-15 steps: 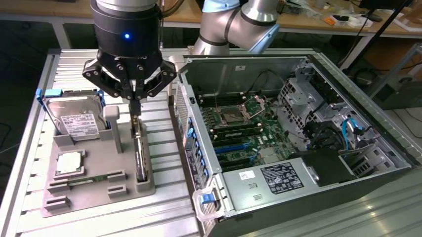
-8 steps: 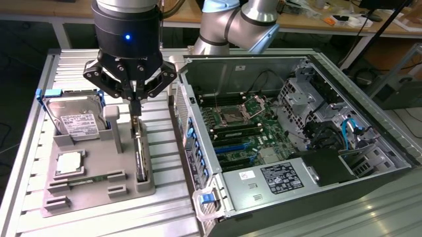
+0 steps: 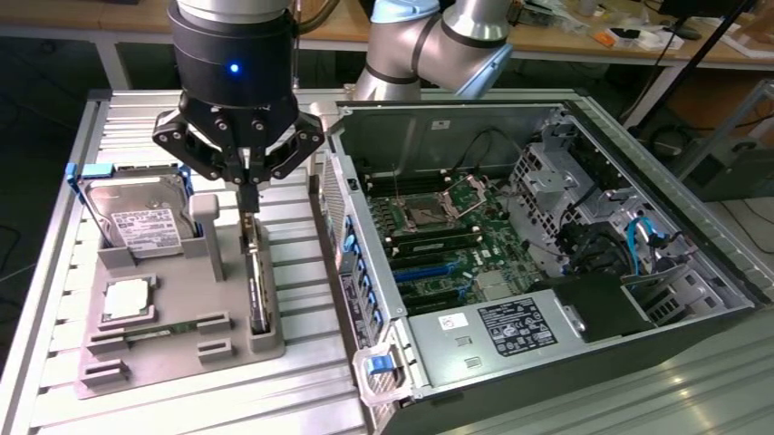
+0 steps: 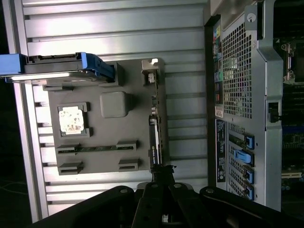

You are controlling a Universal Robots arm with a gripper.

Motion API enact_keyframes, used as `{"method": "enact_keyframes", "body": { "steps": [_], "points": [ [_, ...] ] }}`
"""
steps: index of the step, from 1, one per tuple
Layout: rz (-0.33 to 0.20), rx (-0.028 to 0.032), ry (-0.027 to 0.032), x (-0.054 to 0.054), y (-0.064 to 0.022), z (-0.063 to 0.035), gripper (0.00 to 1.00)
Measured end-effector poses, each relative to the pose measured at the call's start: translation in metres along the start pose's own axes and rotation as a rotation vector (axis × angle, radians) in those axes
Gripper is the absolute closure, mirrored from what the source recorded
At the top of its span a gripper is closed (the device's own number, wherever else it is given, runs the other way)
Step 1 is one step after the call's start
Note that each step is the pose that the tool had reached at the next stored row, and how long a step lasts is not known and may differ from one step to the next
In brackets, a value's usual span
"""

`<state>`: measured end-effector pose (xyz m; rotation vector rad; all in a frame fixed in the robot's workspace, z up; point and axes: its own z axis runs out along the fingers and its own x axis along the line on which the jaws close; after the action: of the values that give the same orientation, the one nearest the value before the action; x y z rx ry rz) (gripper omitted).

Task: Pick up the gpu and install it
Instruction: 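Pick up the gpu and move the gpu toward the slot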

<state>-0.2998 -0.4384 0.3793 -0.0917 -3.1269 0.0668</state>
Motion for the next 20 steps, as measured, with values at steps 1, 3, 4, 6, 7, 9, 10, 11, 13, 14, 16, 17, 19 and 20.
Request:
{"method": "enact_keyframes", "body": {
  "steps": [1,3,4,6,7,9,10,11,13,14,16,17,19,20],
  "points": [
    [0.000,0.0001,0.0008,0.000,0.0001,0.0003,0.89],
    [0.000,0.0001,0.0025,0.000,0.0001,0.0024,0.89],
    [0.000,0.0001,0.0035,0.000,0.0002,0.0041,0.89],
    [0.000,0.0002,0.0049,0.000,0.0004,0.0088,0.89],
    [0.000,0.0002,0.0050,0.000,0.0005,0.0116,0.89],
    [0.000,0.0002,0.0051,0.000,0.0008,0.0175,0.89],
    [0.000,0.0002,0.0050,0.000,0.0008,0.0194,0.89],
    [0.000,0.0002,0.0051,0.000,0.0009,0.0213,0.89],
    [0.000,0.0002,0.0050,0.000,0.0011,0.0249,0.89],
    [0.000,0.0003,0.0051,0.000,0.0012,0.0268,0.89],
    [0.000,0.0002,0.0051,0.000,0.0013,0.0304,0.89],
    [0.000,0.0002,0.0050,0.000,0.0014,0.0323,0.89],
    [0.000,0.0003,0.0052,-0.001,0.0016,0.0367,0.89],
    [0.000,0.0003,0.0051,-0.001,0.0017,0.0385,0.89]
  ]
}}
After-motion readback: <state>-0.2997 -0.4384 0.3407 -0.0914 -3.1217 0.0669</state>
